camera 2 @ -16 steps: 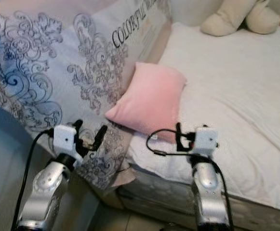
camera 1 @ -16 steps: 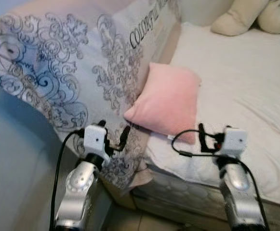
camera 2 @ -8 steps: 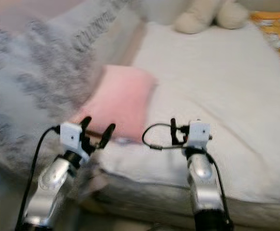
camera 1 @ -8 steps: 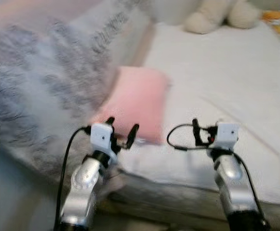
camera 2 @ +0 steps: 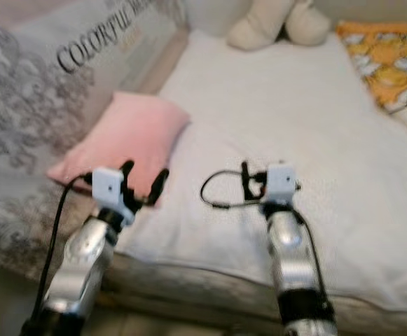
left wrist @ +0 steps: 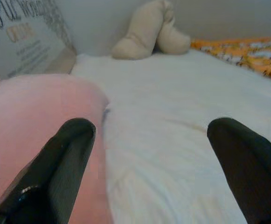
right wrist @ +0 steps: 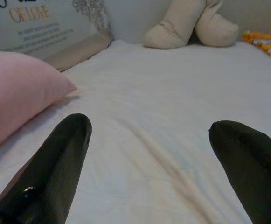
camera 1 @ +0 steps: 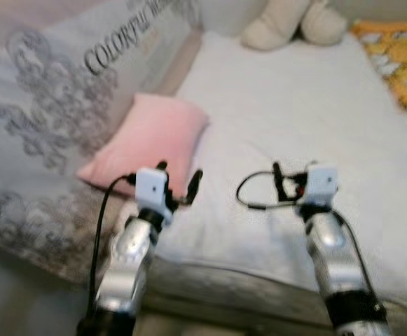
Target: Clean up the room
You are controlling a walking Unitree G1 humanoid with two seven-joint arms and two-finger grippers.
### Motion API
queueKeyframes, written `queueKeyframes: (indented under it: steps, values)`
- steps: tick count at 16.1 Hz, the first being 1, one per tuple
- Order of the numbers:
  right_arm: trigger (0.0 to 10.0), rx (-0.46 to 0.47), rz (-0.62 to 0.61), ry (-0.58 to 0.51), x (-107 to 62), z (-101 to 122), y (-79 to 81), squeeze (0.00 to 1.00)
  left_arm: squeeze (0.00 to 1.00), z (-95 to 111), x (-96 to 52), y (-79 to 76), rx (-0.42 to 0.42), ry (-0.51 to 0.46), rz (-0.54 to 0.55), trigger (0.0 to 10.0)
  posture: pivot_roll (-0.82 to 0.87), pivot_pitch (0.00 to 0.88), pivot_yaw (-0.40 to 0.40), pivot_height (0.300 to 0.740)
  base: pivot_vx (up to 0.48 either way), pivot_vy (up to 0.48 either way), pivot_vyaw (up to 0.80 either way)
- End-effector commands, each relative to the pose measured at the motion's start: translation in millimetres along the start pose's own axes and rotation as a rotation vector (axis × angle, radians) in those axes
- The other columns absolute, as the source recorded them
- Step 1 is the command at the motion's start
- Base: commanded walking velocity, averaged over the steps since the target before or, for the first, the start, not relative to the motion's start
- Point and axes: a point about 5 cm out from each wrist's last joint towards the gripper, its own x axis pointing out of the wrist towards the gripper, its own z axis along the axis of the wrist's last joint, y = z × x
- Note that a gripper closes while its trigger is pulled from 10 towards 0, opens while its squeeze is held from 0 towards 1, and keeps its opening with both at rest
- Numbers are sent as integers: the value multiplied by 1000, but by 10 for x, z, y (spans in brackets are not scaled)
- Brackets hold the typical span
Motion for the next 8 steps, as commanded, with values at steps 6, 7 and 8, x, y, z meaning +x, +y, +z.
queueKeyframes:
  steps: [6,7,8]
  values:
    - [10000,69,63,-4,-40,-33,71,0,0,-96,-67,328,-32,51,161,10000,-169,0,152,740,125,-413,0]
    - [10000,61,105,-6,-79,-50,105,0,0,-99,-89,347,-24,62,159,10000,-163,0,152,740,270,-394,0]
    - [10000,55,124,1,-114,-78,116,0,0,-86,-89,345,-8,60,146,10000,-163,0,152,740,274,-390,0]
